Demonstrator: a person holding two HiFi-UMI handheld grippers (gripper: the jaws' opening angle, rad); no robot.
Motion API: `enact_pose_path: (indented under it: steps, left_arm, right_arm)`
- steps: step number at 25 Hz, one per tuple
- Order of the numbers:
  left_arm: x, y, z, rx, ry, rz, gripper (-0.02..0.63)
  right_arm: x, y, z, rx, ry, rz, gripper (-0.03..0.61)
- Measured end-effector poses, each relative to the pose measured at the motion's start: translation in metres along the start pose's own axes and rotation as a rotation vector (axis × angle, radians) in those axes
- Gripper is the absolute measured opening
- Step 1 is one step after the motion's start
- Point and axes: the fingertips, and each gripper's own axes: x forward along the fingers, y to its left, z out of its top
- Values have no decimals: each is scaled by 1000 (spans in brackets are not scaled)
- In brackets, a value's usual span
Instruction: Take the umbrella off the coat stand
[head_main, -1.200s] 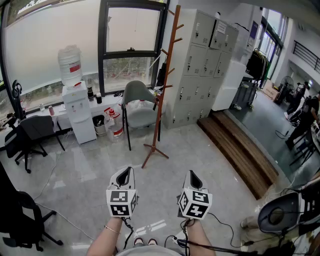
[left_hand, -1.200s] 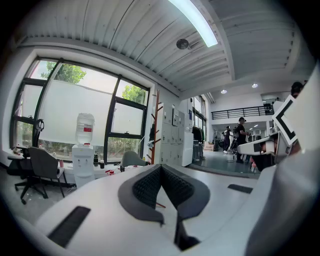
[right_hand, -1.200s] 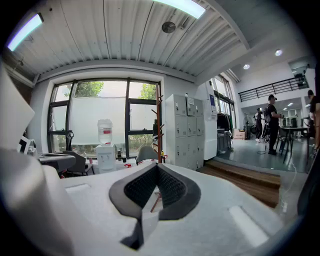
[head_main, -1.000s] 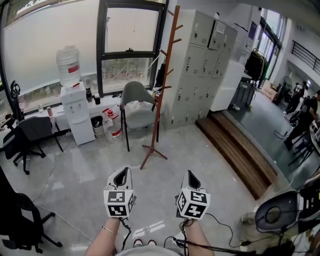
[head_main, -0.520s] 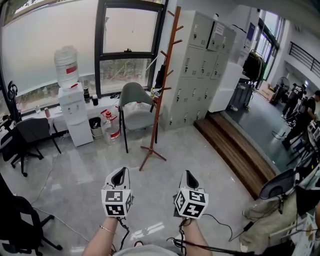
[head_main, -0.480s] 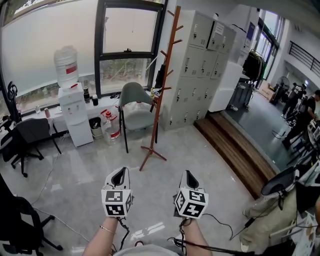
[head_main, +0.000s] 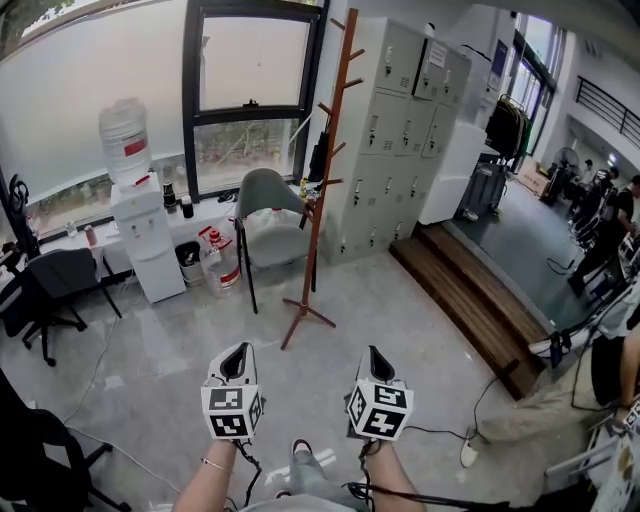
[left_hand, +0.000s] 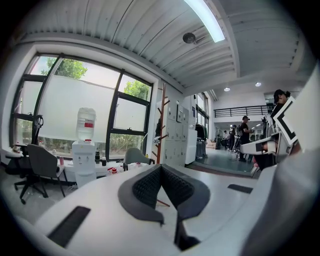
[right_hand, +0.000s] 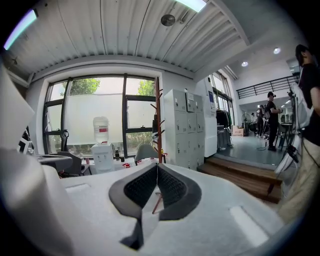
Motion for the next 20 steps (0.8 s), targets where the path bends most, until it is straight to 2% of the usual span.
enact_pose_path:
  steps: [5, 20]
  left_arm:
    - [37, 3, -1, -7, 5, 7, 5]
    - [178, 8, 39, -16, 0, 49, 5]
  right_arm:
    - [36, -10, 3, -3, 7, -4, 6]
    - [179, -41, 53, -35, 13, 57, 6]
